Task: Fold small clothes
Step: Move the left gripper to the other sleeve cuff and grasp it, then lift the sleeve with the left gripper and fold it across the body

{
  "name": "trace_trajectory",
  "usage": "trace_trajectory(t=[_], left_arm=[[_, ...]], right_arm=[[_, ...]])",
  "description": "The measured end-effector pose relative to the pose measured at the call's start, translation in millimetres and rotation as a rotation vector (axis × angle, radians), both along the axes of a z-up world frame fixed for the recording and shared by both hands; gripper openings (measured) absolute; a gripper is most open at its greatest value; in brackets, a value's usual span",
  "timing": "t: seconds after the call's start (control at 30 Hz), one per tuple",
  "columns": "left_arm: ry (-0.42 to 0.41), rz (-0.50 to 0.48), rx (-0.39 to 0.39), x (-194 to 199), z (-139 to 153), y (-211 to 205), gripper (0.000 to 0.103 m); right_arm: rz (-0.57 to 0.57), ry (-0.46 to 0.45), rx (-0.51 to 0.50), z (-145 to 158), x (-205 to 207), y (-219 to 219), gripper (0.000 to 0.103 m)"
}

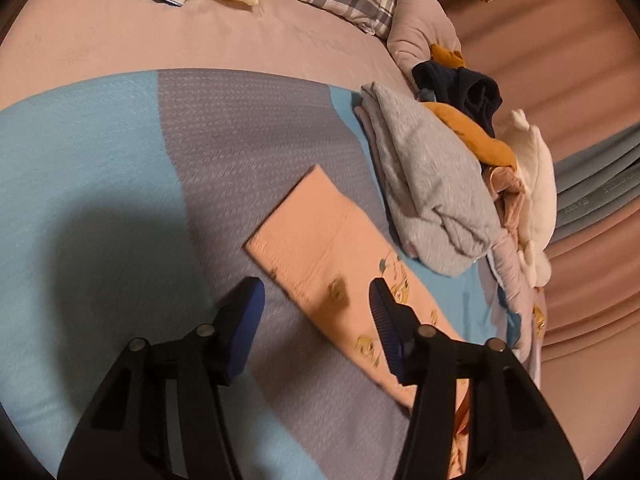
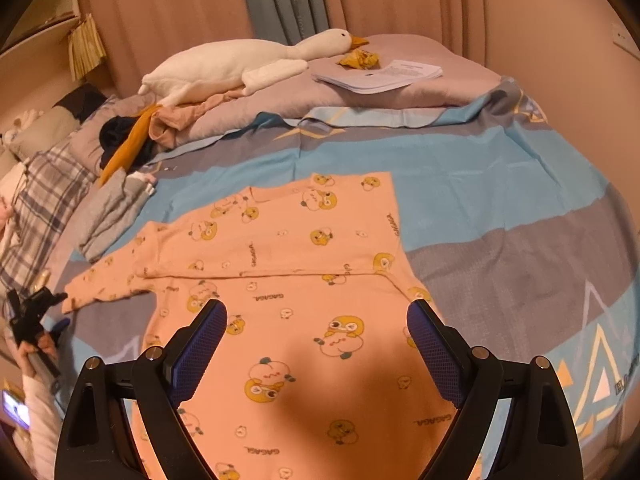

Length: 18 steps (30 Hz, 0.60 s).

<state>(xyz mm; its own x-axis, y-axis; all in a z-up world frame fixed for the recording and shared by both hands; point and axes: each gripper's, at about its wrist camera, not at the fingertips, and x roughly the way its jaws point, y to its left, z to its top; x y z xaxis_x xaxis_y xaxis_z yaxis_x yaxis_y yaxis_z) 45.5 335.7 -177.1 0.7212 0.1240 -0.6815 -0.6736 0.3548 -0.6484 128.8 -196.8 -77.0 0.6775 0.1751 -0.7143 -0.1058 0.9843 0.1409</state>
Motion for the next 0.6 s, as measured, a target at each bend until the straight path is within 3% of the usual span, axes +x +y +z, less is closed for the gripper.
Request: trace_trajectory(t=[0.1,0.17,0.23,0.43,0.6], left_arm=[[-0.024,0.006,-0.025,6,-5,6,0.037],[-0.035,0.018,-0.044,10,-10,11,0.02],[-0.029,0.023,-0.049,11,-13,14,0.012],[-0.036,0.043,0.013,15,9,2,0.009],[-0.105,-0.001,0.074,23,49,-18,0.009]], right_arm=[[0.002,0.001,-0.001,-1,0,3,0.091],[-0.001,0.006,0.005,-2,1,4,0.091],[-0.006,0.012,0.014,-3,1,3,0.091],[-0.031,0.022,0.01,-4,1,-3,0.091],[-0.051,0.012,0.011,-2,-2,-8,0.091]])
